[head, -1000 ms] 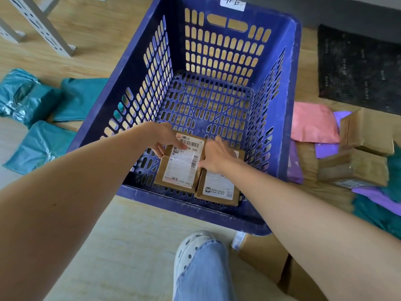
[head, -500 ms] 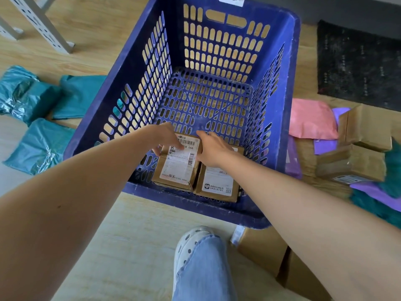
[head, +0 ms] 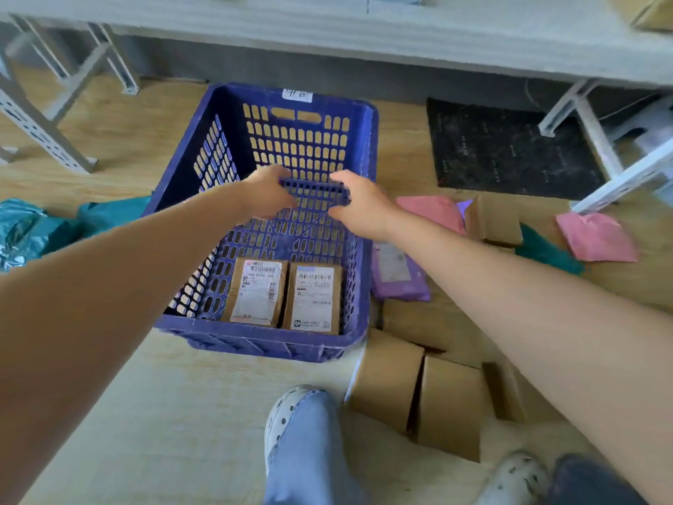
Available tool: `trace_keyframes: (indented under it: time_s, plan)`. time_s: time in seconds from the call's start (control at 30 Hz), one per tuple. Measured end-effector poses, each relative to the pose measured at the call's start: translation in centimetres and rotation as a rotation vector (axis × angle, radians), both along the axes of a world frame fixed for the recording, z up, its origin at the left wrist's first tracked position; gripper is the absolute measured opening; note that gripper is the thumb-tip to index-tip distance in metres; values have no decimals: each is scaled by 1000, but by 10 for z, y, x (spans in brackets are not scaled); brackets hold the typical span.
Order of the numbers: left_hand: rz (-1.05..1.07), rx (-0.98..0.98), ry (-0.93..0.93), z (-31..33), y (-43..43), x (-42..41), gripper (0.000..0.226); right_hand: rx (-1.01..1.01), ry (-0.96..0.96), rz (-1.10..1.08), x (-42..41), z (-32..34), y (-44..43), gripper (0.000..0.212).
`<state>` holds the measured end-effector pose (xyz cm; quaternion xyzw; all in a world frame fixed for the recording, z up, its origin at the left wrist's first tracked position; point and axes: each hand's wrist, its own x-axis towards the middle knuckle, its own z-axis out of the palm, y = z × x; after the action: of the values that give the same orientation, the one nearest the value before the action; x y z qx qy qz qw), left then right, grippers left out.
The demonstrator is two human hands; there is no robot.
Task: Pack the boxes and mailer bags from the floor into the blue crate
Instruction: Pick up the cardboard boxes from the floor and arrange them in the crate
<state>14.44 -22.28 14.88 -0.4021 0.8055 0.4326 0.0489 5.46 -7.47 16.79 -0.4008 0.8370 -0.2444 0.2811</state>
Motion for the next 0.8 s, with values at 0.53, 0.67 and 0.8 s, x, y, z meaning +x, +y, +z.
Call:
trace_keyframes:
  time_s: [0.53,0.67,0.8]
  plan:
    - [-295,108,116,18,192,-102,61,0,46,-409,-83,10,211,52]
    - [-336,177,62,-18,220,-129,58,48,-9,-452,-104,-18,248,51]
    - [-340,226,-19,-60,237,-161,59,104,-45,-517,-131,-61,271,48]
